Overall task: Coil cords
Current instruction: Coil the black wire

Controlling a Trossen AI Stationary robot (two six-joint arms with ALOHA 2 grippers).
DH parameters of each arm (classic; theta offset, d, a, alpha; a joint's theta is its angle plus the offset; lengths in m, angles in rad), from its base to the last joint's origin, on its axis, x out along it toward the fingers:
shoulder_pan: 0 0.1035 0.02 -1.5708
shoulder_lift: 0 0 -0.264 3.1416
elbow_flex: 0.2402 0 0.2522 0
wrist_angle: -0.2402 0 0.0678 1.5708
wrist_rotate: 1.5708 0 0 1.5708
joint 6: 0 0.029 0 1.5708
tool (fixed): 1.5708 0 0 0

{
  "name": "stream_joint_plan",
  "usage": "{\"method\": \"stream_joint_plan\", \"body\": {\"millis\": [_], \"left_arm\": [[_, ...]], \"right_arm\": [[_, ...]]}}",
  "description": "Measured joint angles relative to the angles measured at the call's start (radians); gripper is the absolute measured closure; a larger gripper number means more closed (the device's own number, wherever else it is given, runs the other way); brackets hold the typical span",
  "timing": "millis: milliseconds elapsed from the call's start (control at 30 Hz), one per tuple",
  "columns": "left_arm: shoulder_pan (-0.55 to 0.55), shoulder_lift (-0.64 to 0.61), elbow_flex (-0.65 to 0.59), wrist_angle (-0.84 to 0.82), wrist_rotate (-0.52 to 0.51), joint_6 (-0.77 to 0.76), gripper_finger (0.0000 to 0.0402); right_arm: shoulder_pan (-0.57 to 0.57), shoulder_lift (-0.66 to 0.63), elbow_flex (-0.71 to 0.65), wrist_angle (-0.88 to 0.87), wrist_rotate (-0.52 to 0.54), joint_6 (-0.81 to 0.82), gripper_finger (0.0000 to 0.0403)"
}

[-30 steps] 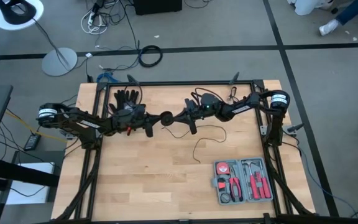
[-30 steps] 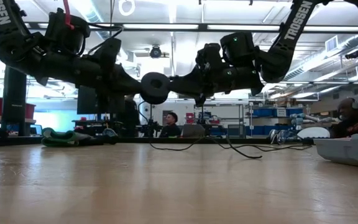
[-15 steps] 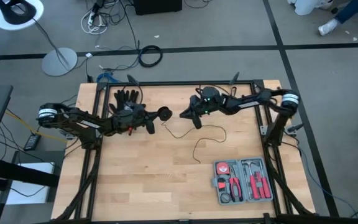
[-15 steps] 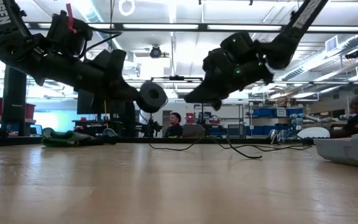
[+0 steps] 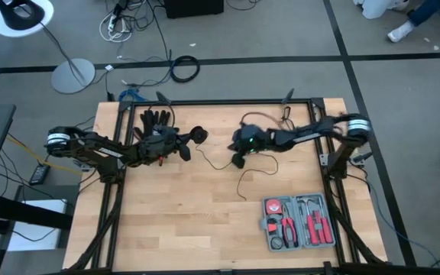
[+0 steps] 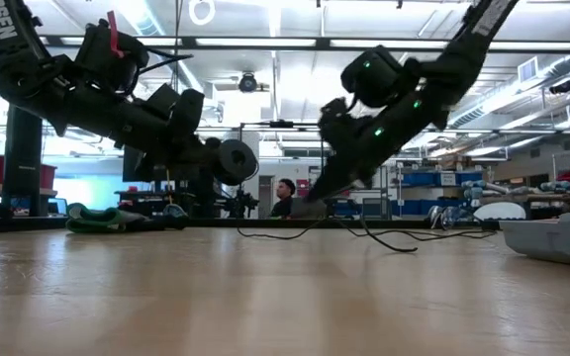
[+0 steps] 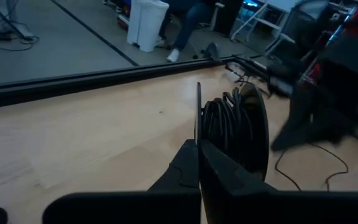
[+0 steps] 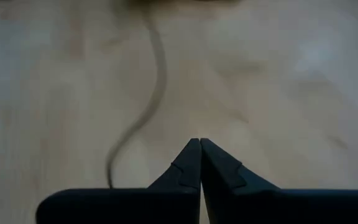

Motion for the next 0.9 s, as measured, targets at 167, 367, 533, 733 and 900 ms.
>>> {"method": "stream_joint_plan", "body": {"millis": [167, 367, 533, 733, 900], "left_arm": [[0.0, 0.0, 0.0, -0.029, -0.018, 0.0, 0.0401], [0.0, 0.0, -0.001, -0.052, -0.028, 0.0, 0.0401], [0.0, 0.0, -0.001, -0.065, -0.029, 0.012, 0.0401], [0.0, 0.0, -0.001, -0.066, -0.028, 0.012, 0.0401], [0.0, 0.0, -0.001, -0.06, -0.028, 0.016, 0.0401]], "right_arm": [[0.063, 0.188, 0.023, 0.314, -0.002, -0.046, 0.0387], [0.09, 0.343, 0.136, 0.398, -0.001, -0.091, 0.0348], [0.093, 0.435, 0.225, 0.367, -0.001, -0.091, 0.0304], [0.098, 0.45, 0.279, 0.276, 0.017, -0.107, 0.028], [0.099, 0.448, 0.29, 0.228, 0.029, -0.109, 0.0321]]}}
